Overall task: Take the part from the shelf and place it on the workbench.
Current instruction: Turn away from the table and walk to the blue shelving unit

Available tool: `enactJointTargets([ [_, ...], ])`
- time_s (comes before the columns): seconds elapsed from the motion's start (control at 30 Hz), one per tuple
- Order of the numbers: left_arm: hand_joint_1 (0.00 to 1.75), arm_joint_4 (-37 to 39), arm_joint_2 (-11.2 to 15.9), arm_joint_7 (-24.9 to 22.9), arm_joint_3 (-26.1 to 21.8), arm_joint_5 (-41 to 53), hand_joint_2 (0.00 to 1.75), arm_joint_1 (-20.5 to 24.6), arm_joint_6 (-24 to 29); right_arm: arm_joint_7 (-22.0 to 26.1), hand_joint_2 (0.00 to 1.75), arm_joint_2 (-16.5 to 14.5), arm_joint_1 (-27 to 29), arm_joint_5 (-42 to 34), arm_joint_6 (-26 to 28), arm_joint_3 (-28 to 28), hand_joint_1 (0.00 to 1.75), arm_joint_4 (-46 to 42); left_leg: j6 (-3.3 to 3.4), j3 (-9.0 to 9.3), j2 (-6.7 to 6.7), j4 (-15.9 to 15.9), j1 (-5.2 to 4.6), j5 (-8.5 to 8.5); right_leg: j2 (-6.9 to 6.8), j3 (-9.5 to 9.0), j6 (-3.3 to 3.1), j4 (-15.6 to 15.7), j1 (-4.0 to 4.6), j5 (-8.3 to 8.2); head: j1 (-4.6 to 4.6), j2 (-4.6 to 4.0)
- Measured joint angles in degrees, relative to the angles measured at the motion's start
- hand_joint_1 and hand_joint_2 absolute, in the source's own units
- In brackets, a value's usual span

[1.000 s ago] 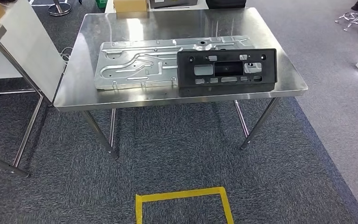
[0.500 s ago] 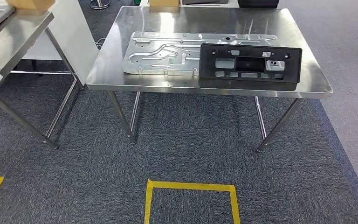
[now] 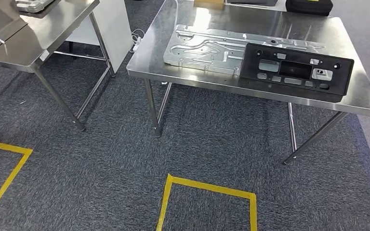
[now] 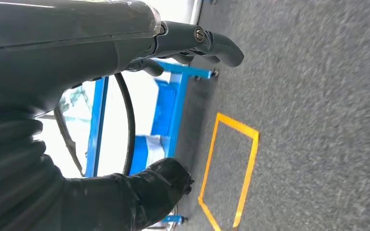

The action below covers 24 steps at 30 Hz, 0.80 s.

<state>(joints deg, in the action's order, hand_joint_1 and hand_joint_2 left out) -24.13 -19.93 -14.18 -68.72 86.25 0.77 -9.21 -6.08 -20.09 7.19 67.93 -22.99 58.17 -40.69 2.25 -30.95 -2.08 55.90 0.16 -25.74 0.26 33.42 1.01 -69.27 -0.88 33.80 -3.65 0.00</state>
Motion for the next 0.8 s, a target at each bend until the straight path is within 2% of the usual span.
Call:
enactJointTargets([
  [0.07, 0.0, 0.1, 0.0, 0.0, 0.0, 0.0, 1.75, 0.0, 0.0, 0.2, 1.75, 0.0, 0.2, -0.2, -0.5, -0.4, 0.0, -0.3, -0.46, -1.15, -1.32, 0.8, 0.01, 0.43, 2.11, -4.73, -0.31, 8.0, -0.12, -2.38, -0.01, 0.0],
  [0.1, 0.0, 0.2, 0.0, 0.1, 0.0, 0.0, 1.75, 0.1, 0.0, 0.3, 1.75, 0.0, 0.3, -0.2, -0.7, -0.6, 0.0, -0.4, -0.76, -1.63, -1.92, 1.1, -0.01, 0.68, 3.15, -6.17, -0.46, 10.7, -0.17, -2.87, -0.02, 0.01],
  [0.13, 0.0, 0.2, 0.0, 0.1, 0.0, 0.0, 1.75, 0.1, 0.0, 0.5, 1.75, 0.0, 0.4, -0.3, -0.8, -0.8, 0.0, -0.4, -1.09, -2.06, -2.45, 1.4, -0.03, 0.96, 3.81, -6.68, -0.58, 11.9, -0.13, -2.78, -0.02, 0.01],
  [0.17, 0.0, 0.3, 0.1, 0.1, 0.0, 0.0, 1.75, 0.2, 0.0, 0.7, 1.75, 0.0, 0.4, -0.3, -0.9, -1.0, 0.0, -0.4, -1.45, -2.39, -3.01, 1.5, -0.04, 1.31, 3.69, -6.64, -0.71, 12.0, 0.02, -2.86, -0.02, 0.01],
  [0.2, 0.0, 0.3, 0.1, 0.2, 0.0, 0.0, 1.75, 0.1, 0.0, 0.9, 1.75, 0.0, 0.4, -0.3, -0.9, -1.3, 0.0, -0.4, -1.82, -2.63, -3.58, 1.6, -0.01, 1.65, 3.1, -6.36, -1.0, 12.0, 0.04, -3.06, -0.02, 0.01],
  [0.23, 0.0, 0.4, 0.2, 0.2, 0.0, 0.0, 1.75, 0.1, 0.0, 1.0, 1.75, 0.0, 0.3, -0.3, -0.9, -1.5, 0.0, -0.5, -2.09, -2.99, -3.51, 2.0, 0.08, 1.47, 2.33, -6.09, -1.39, 12.1, 0.07, -3.34, -0.01, 0.0],
  [0.27, 0.0, 0.4, 0.3, 0.2, 0.0, 0.0, 1.75, 0.0, 0.0, 1.0, 1.75, -0.1, 0.3, -0.3, -0.9, -1.7, 0.0, -0.5, -2.34, -3.53, -2.79, 3.1, 0.13, 0.43, 1.56, -5.75, -1.85, 12.2, 0.06, -3.7, -0.07, 0.0],
  [0.3, 0.0, 0.5, 0.4, 0.2, 0.0, 0.0, 1.75, 0.0, 0.0, 1.1, 1.75, -0.1, 0.3, -0.4, -0.9, -1.8, 0.0, -0.5, -2.56, -4.35, -1.69, 5.2, 0.19, -1.49, 0.7, -5.32, -2.35, 12.3, 0.03, -4.09, -0.13, 0.0],
  [0.33, 0.0, 0.5, 0.5, 0.3, 0.1, 0.0, 1.75, 0.1, 0.0, 1.2, 1.75, -0.1, 0.3, -0.4, -0.8, -1.8, 0.0, -0.4, -2.74, -5.4, -0.3, 8.3, 0.27, -4.16, -0.18, -4.87, -2.67, 12.3, 0.14, -4.45, -0.19, 0.0],
  [0.37, 0.0, 0.6, 0.6, 0.4, 0.1, 0.0, 1.75, 0.1, -0.1, 1.3, 1.75, -0.1, 0.3, -0.4, -0.8, -1.8, 0.0, -0.4, -2.96, -6.47, 0.64, 12.0, 0.31, -6.74, -0.98, -4.35, -2.86, 12.3, 0.28, -4.79, -0.26, 0.0],
  [0.4, 0.0, 0.7, 0.7, 0.4, 0.2, 0.0, 1.75, 0.2, -0.1, 1.4, 1.75, -0.1, 0.3, -0.4, -0.8, -1.8, 0.0, -0.4, -3.14, -7.25, 1.13, 15.2, 0.39, -8.48, -1.87, -3.78, -2.96, 12.3, 0.42, -5.15, -0.26, 0.0],
  [0.43, 0.0, 0.8, 0.8, 0.5, 0.2, 0.0, 1.75, 0.1, -0.1, 1.5, 1.75, -0.1, 0.2, -0.3, -0.7, -1.8, 0.0, -0.4, -3.26, -7.36, 1.42, 17.3, 0.45, -8.95, -2.74, -3.13, -2.94, 12.2, 0.54, -5.54, -0.26, 0.0],
  [0.47, 0.0, 0.8, 0.9, 0.6, 0.3, 0.0, 1.75, 0.1, -0.2, 1.7, 1.75, -0.1, 0.1, -0.3, -0.7, -1.8, 0.0, -0.3, -3.29, -6.51, 1.64, 17.5, 0.49, -8.16, -3.55, -2.45, -2.88, 12.1, 0.63, -5.92, -0.26, 0.0],
  [0.5, 0.0, 0.9, 1.1, 0.7, 0.4, 0.0, 1.75, 0.1, -0.2, 1.8, 1.75, -0.1, -0.1, -0.2, -0.6, -1.8, 0.0, -0.2, -3.24, -4.58, 1.95, 15.7, 0.5, -6.61, -4.29, -1.77, -2.77, 11.9, 0.68, -6.28, -0.26, 0.0],
  [0.53, 0.0, 0.9, 1.2, 0.8, 0.6, 0.0, 1.75, 0.0, -0.2, 1.9, 1.75, -0.1, -0.3, -0.1, -0.5, -1.7, 0.0, -0.1, -3.1, -1.71, 2.56, 12.2, 0.46, -5.11, -4.91, -1.24, -2.62, 11.7, 0.7, -6.61, -0.26, 0.0],
  [0.57, 0.0, 0.9, 1.3, 0.8, 0.8, 0.0, 1.75, 0.1, -0.3, 2.0, 1.75, -0.1, -0.4, 0.0, -0.4, -1.7, 0.0, 0.0, -2.92, 1.57, 3.52, 7.7, 0.29, -4.52, -5.45, -0.8, -2.39, 11.4, 0.77, -6.89, -0.27, 0.0],
  [0.6, 0.0, 1.0, 1.5, 0.9, 1.1, 0.0, 1.75, 0.1, -0.3, 2.1, 1.75, -0.1, -0.5, 0.1, -0.3, -1.6, 0.0, 0.1, -2.62, 4.31, 4.38, 3.6, 0.04, -4.62, -5.98, -0.54, -2.08, 11.2, 0.79, -7.18, -0.25, 0.01],
  [0.63, 0.0, 1.0, 1.6, 0.9, 1.3, 0.0, 1.75, 0.0, -0.3, 2.1, 1.75, -0.1, -0.7, 0.1, -0.1, -1.6, 0.0, 0.2, -2.3, 5.97, 5.01, 0.7, -0.24, -5.05, -6.51, -0.44, -1.77, 11.1, 0.79, -7.5, -0.23, 0.01],
  [0.67, 0.0, 1.1, 1.7, 0.9, 1.5, 0.0, 1.75, 0.0, -0.3, 2.1, 1.75, -0.1, -0.8, 0.2, 0.0, -1.6, 0.0, 0.3, -1.95, 6.58, 5.18, -0.8, -0.54, -5.48, -7.03, -0.35, -1.42, 11.1, 0.75, -7.85, -0.22, 0.01],
  [0.7, 0.0, 1.2, 1.7, 1.0, 1.6, 0.0, 1.75, -0.1, -0.4, 2.1, 1.75, -0.2, -1.0, 0.2, 0.1, -1.6, 0.0, 0.4, -1.47, 6.38, 4.87, -1.2, -0.63, -5.33, -7.51, -0.38, -1.07, 11.1, 0.66, -8.21, -0.2, 0.01],
  [0.73, 0.0, 1.3, 1.8, 1.0, 1.6, 0.0, 1.75, -0.2, -0.4, 2.2, 1.75, -0.1, -1.2, 0.2, 0.2, -1.6, 0.0, 0.5, -1.01, 6.05, 4.56, -1.4, -0.56, -4.88, -7.29, -0.37, -0.71, 10.9, 0.53, -8.18, -0.21, 0.01],
  [0.77, 0.0, 1.3, 1.8, 1.0, 1.6, 0.0, 1.75, -0.2, -0.4, 2.2, 1.75, -0.1, -1.3, 0.2, 0.3, -1.6, 0.0, 0.6, -0.45, 5.74, 4.25, -1.6, -0.47, -4.4, -6.25, -0.13, -0.37, 10.3, 0.41, -7.34, -0.21, 0.01],
  [0.8, 0.0, 1.4, 1.8, 1.0, 1.7, 0.0, 1.75, -0.1, -0.5, 2.2, 1.75, -0.1, -1.3, 0.2, 0.3, -1.6, 0.0, 0.6, 0.11, 5.3, 3.97, -1.7, -0.36, -3.83, -4.66, 0.44, -0.12, 8.5, 0.3, -5.47, -0.2, 0.0],
])
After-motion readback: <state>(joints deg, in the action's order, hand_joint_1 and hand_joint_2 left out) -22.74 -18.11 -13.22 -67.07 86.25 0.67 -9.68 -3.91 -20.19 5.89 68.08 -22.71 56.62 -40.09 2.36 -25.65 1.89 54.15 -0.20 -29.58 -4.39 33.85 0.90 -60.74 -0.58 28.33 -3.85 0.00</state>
